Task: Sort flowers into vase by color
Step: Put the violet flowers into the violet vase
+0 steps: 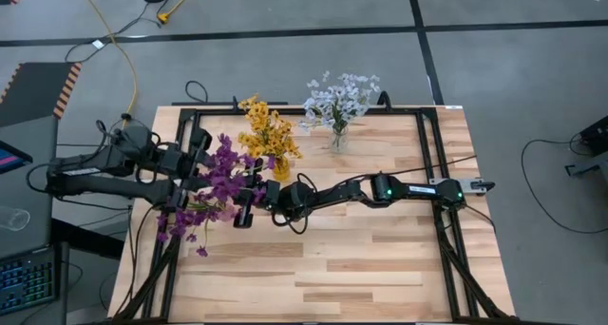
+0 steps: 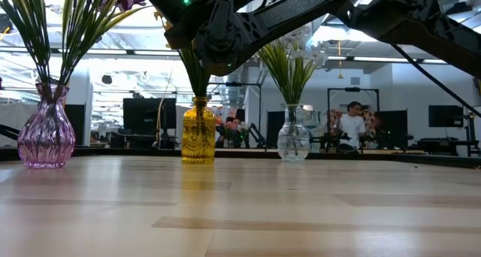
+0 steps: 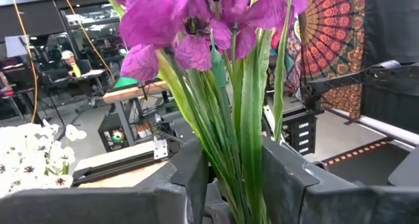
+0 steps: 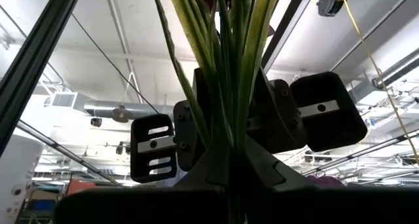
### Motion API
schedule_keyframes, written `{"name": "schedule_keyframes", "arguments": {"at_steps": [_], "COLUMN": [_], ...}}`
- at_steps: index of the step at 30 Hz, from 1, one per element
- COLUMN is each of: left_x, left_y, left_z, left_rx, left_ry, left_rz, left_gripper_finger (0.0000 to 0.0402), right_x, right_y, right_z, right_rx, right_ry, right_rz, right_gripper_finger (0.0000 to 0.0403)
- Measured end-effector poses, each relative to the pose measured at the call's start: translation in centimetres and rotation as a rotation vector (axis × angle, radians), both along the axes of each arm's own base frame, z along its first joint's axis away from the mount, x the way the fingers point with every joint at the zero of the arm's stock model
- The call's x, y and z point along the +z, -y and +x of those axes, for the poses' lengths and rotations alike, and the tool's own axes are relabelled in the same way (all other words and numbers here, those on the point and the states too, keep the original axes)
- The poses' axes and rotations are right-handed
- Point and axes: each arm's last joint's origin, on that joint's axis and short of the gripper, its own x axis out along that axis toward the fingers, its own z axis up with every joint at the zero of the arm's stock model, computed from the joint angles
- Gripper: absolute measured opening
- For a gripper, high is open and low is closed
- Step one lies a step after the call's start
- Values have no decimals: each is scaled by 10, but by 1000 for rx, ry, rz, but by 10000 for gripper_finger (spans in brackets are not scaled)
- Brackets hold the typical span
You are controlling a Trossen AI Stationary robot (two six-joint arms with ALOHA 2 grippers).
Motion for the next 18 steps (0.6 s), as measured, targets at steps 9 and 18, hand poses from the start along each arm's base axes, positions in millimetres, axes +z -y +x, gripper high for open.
{"name": "schedule_keyframes", "arguments": {"at_steps": [9,18], "left_x": [1,1], "left_y": [-1,-1], "left_z": [-1,-1], "left_rx": [36,33], "left_ry": [11,2], "left_rz": [9,-25], "left_gripper_finger": [18,11], "right_x": [0,0], "right_y": [1,1], "right_z": [0,0], "right_rx": [-2,0], "right_ry": [6,4], "right_rz": [4,0], "right_gripper_finger": [42,60]}}
